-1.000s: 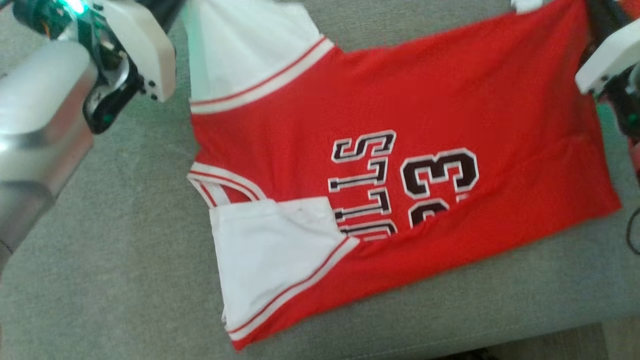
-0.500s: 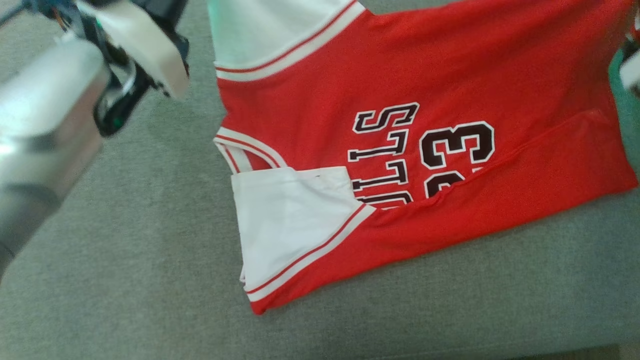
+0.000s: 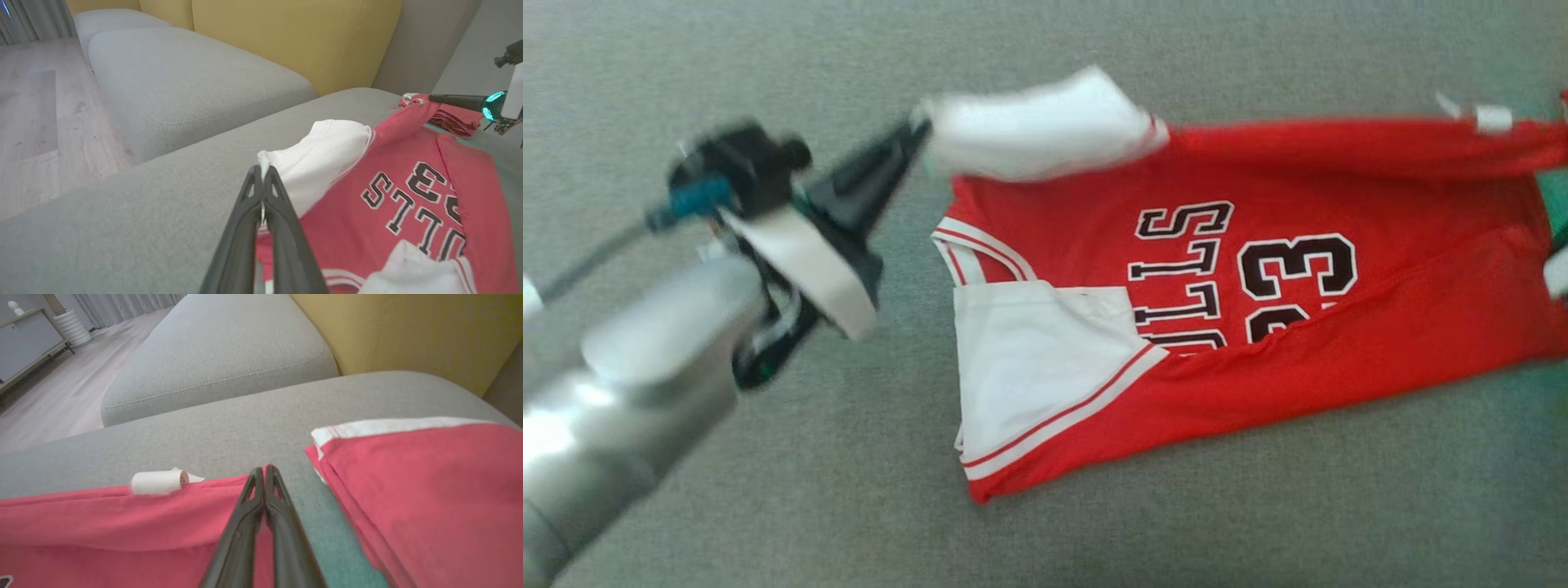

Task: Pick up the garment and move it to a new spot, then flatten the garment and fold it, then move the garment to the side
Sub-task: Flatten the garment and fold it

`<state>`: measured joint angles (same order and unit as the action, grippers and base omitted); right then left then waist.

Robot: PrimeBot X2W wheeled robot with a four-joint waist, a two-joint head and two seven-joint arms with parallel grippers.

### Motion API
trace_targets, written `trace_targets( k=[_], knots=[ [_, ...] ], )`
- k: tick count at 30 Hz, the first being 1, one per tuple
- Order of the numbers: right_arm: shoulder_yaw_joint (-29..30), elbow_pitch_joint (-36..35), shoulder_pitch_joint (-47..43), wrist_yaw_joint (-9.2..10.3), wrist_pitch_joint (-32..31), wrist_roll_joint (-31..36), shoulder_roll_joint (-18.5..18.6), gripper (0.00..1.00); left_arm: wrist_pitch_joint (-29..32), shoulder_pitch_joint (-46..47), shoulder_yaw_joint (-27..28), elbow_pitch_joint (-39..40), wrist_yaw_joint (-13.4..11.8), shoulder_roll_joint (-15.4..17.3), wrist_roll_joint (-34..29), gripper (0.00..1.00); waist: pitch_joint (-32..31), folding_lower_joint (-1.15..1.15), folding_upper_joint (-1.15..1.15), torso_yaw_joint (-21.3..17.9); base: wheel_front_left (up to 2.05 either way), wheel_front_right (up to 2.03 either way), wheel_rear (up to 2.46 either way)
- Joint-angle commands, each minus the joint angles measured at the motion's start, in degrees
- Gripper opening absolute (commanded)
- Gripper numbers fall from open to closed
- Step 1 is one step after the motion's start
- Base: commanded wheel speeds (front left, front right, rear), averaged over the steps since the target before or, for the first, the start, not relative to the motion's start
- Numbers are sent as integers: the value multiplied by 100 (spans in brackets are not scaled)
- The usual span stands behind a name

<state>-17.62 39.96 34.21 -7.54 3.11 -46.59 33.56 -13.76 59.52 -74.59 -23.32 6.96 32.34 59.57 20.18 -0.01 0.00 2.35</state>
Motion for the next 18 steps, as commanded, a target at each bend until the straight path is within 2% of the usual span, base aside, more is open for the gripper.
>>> trace_targets(
  k=[1,11,18],
  knots=[
    [37,-166,-260,5,63,-65,228,0,-66,36,189,155,-96,271,-49,0,-95,1,0,78,0,0,0],
    [567,-538,-1321,5,-14,-27,139,0,-107,-1140,167,1084,-558,513,-120,0,-367,1,0,154,0,0,0],
    [814,-683,-1613,5,-228,168,-32,0,-107,-1726,152,1367,-721,383,-34,0,-344,1,0,185,0,0,0]
  ],
)
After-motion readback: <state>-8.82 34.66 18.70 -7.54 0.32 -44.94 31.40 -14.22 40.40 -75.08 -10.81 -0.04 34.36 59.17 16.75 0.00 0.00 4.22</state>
